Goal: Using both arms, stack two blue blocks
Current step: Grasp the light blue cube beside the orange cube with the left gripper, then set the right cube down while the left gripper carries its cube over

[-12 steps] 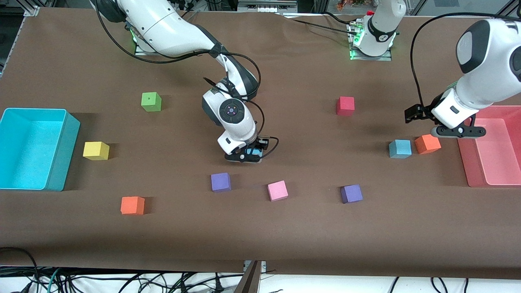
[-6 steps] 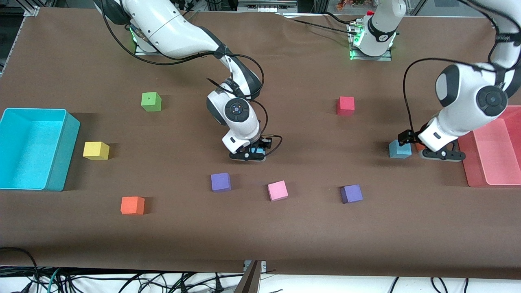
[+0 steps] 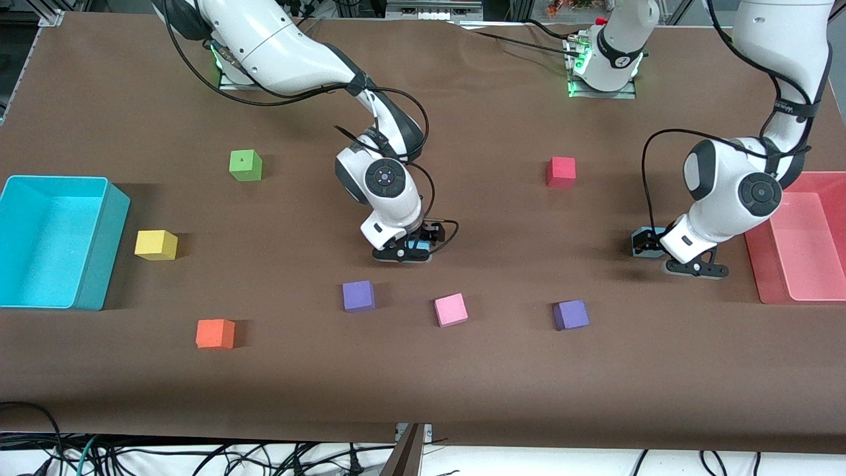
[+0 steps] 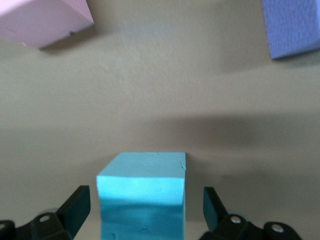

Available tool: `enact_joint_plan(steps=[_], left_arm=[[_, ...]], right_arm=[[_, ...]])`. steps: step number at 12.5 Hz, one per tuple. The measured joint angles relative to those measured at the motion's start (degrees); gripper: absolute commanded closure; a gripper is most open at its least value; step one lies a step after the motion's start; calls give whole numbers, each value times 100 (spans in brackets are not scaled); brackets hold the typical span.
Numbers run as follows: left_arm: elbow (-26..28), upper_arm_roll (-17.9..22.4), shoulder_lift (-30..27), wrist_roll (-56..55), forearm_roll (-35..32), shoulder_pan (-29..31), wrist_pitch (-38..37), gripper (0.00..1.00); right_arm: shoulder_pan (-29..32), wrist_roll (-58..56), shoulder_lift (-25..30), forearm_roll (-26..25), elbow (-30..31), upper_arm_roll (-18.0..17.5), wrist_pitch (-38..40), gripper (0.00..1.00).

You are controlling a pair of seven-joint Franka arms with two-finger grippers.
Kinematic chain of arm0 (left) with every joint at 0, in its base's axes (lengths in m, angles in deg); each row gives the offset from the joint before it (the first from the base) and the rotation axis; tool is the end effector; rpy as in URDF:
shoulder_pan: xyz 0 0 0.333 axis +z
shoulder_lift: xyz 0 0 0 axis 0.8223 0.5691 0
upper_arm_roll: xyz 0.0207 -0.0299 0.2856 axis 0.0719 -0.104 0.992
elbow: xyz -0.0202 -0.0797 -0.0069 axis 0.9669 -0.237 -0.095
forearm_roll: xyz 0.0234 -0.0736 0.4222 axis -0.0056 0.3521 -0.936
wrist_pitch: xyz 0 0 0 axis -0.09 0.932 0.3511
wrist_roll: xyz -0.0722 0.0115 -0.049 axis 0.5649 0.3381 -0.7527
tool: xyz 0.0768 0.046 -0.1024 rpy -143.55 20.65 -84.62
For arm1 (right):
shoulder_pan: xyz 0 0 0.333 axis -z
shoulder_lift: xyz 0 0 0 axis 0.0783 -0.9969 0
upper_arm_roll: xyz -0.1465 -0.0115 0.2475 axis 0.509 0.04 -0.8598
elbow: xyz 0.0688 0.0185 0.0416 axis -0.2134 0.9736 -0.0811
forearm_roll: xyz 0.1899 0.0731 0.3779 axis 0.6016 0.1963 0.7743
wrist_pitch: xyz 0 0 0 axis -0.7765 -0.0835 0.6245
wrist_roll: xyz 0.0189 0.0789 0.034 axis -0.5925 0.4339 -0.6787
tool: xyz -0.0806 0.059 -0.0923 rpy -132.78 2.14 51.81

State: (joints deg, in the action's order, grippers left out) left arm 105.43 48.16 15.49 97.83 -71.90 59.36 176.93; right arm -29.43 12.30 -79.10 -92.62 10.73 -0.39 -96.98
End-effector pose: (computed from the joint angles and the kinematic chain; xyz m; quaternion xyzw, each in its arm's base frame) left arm 0.5893 0.0363 0.1404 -0.9986 0.0515 0.0115 0.0069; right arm 0.5613 0.5026 0.1442 -0.9974 0.0353 -0.0170 0.0603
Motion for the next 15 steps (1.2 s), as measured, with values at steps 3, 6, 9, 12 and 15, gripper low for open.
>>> enact_joint_plan(steps=[3, 6, 9, 12, 15], left_arm=[[15, 4, 158, 166, 0, 88, 27, 0], [225, 4, 205, 187, 0, 102, 26, 73], [324, 1, 202, 187, 0, 102, 18, 100], [-24, -62, 5, 185, 11, 72, -535, 100], [-955, -166, -245, -266, 574, -532, -1989, 100]], right_arm=[[30, -111, 245, -19, -151, 41, 44, 0], [172, -702, 758, -21, -157, 62, 732, 0], [319, -1550, 1509, 175, 89, 63, 1601, 0], [594, -2859, 2363, 1356, 958, 66, 1662, 0], [1010, -4365, 2935, 2683, 1825, 73, 1458, 0]])
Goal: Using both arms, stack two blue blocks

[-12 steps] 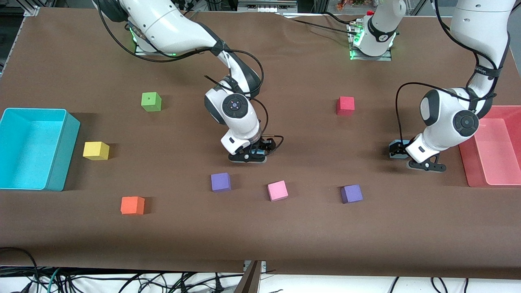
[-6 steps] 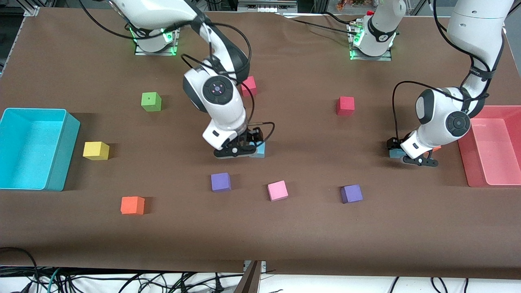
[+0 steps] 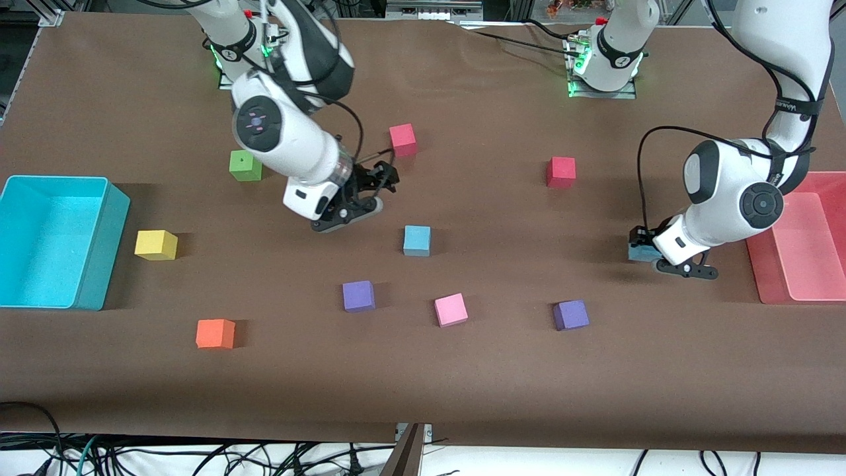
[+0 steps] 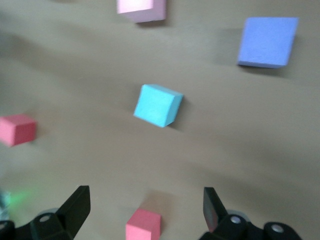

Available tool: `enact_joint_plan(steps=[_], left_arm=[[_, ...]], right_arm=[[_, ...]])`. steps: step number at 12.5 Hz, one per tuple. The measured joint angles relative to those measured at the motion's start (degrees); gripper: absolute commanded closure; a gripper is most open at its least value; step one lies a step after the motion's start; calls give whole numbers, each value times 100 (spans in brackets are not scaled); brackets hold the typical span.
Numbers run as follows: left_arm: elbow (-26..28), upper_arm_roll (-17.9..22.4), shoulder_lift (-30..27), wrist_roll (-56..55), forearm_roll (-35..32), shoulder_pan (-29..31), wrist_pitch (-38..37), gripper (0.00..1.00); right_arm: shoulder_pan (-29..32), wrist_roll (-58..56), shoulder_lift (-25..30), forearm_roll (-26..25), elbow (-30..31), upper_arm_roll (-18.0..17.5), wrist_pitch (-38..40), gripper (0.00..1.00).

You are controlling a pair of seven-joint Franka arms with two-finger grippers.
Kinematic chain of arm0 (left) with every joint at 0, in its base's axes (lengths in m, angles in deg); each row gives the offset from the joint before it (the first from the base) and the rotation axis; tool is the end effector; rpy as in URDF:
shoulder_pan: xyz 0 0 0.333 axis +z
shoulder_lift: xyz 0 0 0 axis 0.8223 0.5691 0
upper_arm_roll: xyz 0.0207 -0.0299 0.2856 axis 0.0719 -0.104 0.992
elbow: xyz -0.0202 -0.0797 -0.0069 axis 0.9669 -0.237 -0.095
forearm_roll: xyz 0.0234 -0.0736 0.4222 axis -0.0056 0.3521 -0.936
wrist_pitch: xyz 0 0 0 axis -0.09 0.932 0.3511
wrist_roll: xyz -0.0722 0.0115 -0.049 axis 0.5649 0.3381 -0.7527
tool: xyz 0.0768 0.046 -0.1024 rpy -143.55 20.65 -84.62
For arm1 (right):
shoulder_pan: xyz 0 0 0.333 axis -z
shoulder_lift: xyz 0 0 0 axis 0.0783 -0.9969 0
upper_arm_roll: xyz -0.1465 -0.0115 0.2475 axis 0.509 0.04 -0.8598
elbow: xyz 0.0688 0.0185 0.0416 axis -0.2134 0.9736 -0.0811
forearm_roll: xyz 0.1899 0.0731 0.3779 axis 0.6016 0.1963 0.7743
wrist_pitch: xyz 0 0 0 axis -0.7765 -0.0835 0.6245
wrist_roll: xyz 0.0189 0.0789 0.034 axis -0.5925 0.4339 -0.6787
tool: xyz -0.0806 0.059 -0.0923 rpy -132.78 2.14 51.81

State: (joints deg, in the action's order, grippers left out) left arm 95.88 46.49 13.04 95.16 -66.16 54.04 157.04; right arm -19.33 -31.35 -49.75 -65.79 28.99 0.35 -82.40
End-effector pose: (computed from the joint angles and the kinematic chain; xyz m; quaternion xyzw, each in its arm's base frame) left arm 0.6122 -0.0420 0.2106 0.9947 -0.0555 -0.0789 0.0352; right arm 0.5602 0.3853 0.3334 -0.9687 -0.1536 0.0423 0.1904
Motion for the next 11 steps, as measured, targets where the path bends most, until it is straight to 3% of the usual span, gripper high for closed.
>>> enact_joint_plan(steps=[3, 6, 11], left_arm=[[-775, -102, -51, -1250, 276, -1049, -623, 100], [-1188, -128, 51, -2707, 400, -2054, -630, 100], [-2171, -125, 893, -4329, 405, -3055, -624, 100]], right_arm=[[59, -1158, 160, 998, 958, -41, -1358, 0], [-1, -3118, 103, 2817, 1885, -393, -3026, 0], [-249, -5563, -368, 4438, 2223, -554, -4386, 0]])
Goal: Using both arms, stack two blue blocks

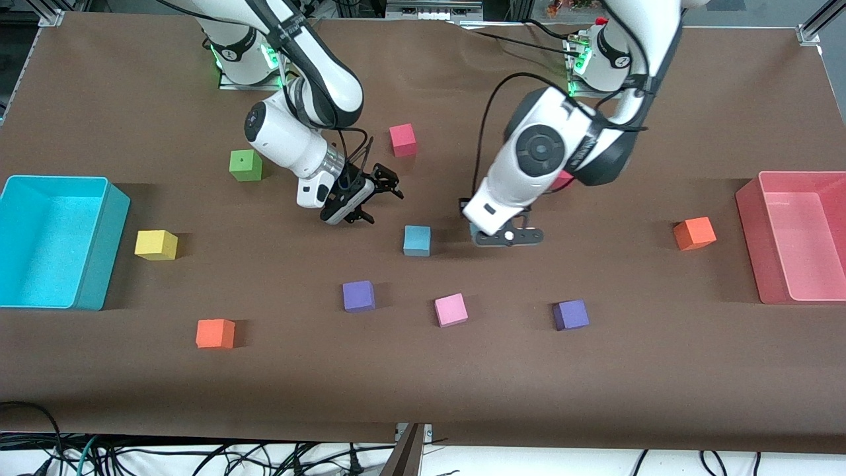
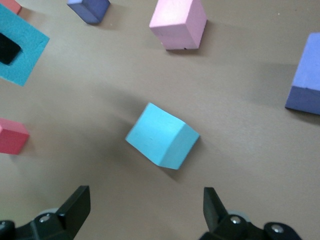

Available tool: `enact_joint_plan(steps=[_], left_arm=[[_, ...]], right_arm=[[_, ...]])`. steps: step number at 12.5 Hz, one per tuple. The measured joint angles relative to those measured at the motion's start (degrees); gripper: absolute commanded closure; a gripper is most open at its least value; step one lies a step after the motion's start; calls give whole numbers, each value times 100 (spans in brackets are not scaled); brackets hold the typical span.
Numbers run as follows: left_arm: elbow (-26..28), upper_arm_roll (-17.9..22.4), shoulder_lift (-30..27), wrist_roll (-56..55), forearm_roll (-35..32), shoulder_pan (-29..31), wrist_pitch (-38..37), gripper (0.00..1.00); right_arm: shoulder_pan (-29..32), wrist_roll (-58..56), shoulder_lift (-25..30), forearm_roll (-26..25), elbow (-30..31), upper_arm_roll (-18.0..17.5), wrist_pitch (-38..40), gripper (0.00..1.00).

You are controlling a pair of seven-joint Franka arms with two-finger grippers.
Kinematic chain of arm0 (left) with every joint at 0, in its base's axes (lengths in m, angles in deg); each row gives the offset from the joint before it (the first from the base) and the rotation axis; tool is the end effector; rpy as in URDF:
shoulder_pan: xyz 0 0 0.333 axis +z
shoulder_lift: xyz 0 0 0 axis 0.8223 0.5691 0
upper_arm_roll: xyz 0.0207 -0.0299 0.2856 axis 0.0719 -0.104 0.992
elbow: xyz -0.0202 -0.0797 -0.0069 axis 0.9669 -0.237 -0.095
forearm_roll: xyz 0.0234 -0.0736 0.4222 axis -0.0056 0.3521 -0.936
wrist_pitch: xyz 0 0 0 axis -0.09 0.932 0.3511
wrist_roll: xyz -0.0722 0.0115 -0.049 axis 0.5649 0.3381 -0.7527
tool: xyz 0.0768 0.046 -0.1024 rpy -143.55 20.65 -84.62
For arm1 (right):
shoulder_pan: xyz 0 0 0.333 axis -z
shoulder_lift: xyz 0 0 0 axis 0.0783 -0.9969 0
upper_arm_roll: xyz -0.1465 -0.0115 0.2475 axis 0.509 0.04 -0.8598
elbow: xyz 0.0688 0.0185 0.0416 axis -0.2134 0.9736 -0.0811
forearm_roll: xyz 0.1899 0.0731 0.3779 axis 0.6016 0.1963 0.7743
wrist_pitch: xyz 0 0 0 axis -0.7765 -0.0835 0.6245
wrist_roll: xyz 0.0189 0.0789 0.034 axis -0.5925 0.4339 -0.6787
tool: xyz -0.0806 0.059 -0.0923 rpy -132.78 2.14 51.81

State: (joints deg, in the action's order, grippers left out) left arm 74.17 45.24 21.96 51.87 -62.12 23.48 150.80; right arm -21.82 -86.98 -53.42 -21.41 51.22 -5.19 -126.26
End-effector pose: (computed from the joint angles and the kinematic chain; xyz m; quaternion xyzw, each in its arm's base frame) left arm 0.5705 -0.4133 0.2773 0.9951 0.0584 -0.0633 0.0479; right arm 0.4900 0.3709 0.1676 -0.9194 -0.2362 -0.1579 0.2720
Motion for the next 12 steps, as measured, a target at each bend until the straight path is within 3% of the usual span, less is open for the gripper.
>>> enact_joint_plan(steps=[3, 6, 9, 12], left_arm=[[-589, 34, 466, -294, 0, -217, 44, 100], [-760, 92, 745, -362, 0, -248, 362, 100], [-1112, 245, 1088, -512, 0, -442, 507, 100], [-1314, 372, 1320, -572, 0, -634, 741, 100]], right_arm=[[-148, -1874, -367, 1534, -140, -1, -194, 0], [-168, -3742, -623, 3102, -337, 26, 71, 0], [-237, -5275, -948, 4092, -598, 301, 591, 0], [-372, -6258, -1365, 4701, -961, 531, 875, 0]])
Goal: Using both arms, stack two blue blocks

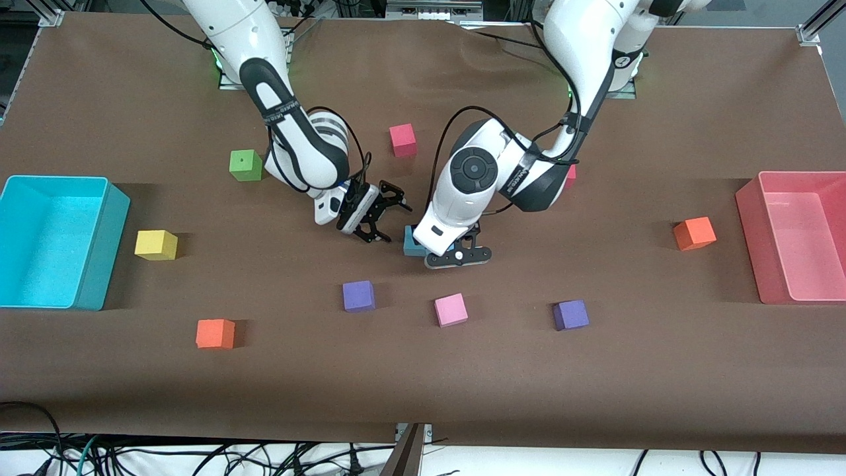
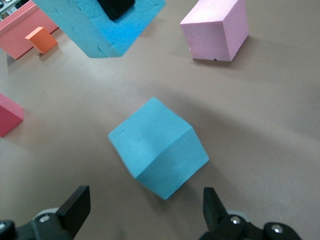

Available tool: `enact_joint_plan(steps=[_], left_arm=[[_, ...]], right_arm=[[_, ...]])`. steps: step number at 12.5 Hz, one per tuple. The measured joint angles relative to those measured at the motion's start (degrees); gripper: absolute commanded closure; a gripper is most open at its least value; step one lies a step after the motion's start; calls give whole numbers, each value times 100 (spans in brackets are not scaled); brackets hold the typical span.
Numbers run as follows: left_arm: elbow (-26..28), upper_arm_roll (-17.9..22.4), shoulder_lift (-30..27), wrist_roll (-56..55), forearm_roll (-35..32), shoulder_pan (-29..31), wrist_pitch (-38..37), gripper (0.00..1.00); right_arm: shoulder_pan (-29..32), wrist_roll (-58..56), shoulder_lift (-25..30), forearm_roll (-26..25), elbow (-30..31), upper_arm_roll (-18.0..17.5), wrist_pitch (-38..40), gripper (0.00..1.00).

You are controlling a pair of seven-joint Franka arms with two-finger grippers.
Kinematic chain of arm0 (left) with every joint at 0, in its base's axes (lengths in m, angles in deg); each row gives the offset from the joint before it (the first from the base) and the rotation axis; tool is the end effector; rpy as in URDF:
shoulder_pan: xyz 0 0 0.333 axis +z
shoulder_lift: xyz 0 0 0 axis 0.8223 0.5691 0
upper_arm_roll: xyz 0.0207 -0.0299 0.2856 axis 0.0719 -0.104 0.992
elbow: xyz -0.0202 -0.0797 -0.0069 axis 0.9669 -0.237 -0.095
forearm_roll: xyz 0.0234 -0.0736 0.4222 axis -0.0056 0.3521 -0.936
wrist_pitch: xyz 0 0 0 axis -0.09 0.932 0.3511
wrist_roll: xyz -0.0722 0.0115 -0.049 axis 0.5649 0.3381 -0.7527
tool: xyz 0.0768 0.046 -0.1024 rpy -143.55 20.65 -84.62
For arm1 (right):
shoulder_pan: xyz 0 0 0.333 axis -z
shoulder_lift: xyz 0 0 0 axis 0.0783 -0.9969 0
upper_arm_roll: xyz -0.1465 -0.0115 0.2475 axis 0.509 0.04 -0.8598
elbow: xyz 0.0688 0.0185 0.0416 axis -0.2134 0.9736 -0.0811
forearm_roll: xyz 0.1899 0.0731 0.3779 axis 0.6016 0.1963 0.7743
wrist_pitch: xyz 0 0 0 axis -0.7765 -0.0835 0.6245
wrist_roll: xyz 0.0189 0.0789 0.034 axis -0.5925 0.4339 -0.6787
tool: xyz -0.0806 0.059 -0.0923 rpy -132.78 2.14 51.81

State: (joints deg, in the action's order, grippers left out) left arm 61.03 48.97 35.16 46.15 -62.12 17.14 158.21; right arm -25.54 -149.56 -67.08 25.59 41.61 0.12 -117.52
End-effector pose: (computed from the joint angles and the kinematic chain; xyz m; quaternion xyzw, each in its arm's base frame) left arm 0.5968 -0.4768 0.2333 0.9938 0.0852 -0.0062 0.0708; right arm 0.4856 0.3764 0.0685 -0.8371 -0.3352 -0.2727 0.3354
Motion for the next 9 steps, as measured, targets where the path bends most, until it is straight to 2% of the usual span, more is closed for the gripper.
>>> enact_joint_plan(steps=[3, 9], left_arm=[[-24, 32, 88, -2, 0, -66, 235, 100], [-36, 93, 316, -5, 0, -290, 382, 100]], right_arm=[[-92, -425, -240, 211, -206, 182, 369, 0], [-112, -508, -294, 218, -235, 194, 401, 0]])
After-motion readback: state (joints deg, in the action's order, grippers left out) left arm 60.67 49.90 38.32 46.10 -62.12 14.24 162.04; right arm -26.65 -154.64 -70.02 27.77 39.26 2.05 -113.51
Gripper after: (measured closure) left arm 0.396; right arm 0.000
